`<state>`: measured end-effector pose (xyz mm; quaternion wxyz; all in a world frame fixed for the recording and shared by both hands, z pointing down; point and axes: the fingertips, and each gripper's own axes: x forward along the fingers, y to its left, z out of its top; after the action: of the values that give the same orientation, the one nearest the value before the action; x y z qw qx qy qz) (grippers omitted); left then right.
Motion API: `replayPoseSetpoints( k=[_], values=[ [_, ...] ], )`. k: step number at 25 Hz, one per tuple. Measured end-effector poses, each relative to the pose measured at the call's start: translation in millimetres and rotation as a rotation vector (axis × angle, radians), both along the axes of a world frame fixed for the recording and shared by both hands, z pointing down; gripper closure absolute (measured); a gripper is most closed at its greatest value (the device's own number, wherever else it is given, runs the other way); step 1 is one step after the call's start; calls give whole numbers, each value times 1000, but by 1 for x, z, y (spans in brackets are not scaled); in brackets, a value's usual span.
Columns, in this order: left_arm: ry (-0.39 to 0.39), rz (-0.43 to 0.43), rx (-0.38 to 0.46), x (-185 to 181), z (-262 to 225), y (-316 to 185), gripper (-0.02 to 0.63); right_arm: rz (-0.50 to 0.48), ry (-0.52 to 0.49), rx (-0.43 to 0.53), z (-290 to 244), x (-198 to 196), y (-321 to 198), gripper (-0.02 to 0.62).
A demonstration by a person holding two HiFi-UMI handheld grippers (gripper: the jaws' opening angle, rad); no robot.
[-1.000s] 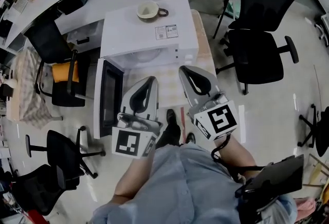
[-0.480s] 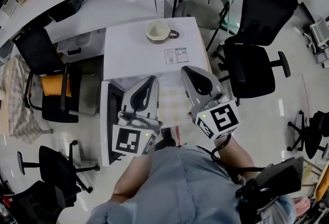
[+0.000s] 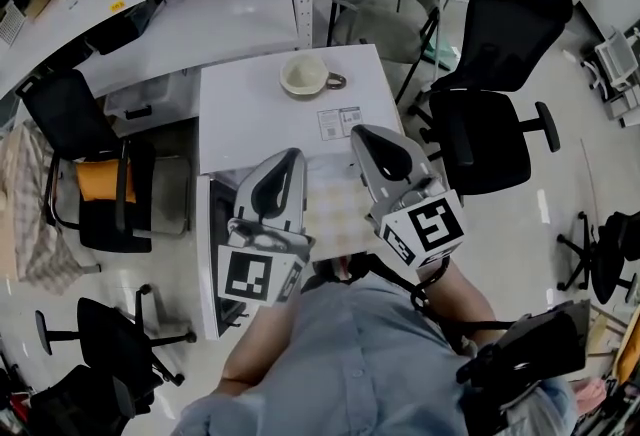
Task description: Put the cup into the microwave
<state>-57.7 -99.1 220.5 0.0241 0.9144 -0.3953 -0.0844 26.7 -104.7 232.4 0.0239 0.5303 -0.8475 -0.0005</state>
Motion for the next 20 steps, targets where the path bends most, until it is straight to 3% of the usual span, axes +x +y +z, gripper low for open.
replayPoseSetpoints(
  k=[10, 20],
  values=[
    [-39, -26, -13, 30, 6, -32, 601, -51, -23, -19, 13, 27, -34, 594],
    [-42, -88, -83, 45, 25, -68, 601, -174, 71, -51, 42, 39, -75, 583]
  ],
)
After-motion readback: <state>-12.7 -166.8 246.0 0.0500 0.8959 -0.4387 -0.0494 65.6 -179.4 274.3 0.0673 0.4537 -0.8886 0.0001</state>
